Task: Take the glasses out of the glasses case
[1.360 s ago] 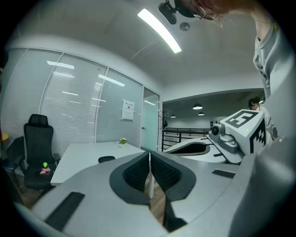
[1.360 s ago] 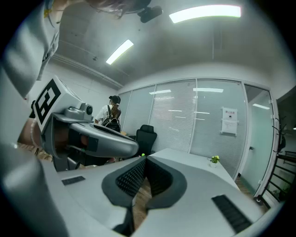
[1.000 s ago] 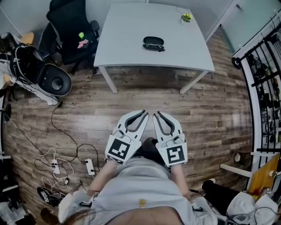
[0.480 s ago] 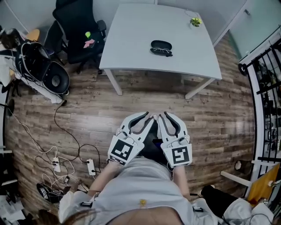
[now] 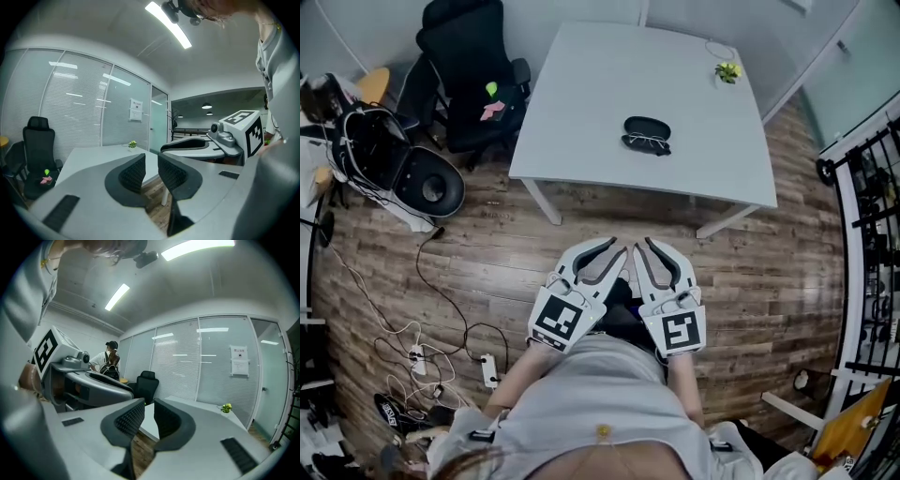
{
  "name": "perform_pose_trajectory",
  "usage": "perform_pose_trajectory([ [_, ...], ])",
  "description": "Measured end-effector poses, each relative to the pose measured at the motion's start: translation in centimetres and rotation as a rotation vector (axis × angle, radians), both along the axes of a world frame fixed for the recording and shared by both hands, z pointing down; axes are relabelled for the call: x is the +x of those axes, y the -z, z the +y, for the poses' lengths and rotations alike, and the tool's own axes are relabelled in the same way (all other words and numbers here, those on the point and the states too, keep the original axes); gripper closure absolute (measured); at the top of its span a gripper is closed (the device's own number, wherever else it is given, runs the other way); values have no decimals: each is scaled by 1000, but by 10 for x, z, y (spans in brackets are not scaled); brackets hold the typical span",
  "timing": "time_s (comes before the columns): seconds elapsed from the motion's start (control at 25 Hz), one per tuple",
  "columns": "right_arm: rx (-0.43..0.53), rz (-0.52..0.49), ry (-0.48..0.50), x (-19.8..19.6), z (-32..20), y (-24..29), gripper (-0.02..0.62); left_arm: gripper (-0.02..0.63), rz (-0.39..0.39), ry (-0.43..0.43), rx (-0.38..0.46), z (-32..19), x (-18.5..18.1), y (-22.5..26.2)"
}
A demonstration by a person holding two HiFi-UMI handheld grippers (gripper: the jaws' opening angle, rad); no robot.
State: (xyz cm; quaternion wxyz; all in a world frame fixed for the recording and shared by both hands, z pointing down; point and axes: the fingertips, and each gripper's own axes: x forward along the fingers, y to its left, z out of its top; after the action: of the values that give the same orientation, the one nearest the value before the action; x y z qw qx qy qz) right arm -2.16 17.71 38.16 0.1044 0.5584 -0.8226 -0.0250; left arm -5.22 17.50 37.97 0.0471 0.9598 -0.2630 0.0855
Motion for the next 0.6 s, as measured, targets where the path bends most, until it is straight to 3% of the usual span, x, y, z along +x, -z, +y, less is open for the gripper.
perform_pose_trajectory([
  [0.6, -2, 10, 77, 70, -104, 7, 538, 509, -5, 45, -16, -100, 74, 2],
])
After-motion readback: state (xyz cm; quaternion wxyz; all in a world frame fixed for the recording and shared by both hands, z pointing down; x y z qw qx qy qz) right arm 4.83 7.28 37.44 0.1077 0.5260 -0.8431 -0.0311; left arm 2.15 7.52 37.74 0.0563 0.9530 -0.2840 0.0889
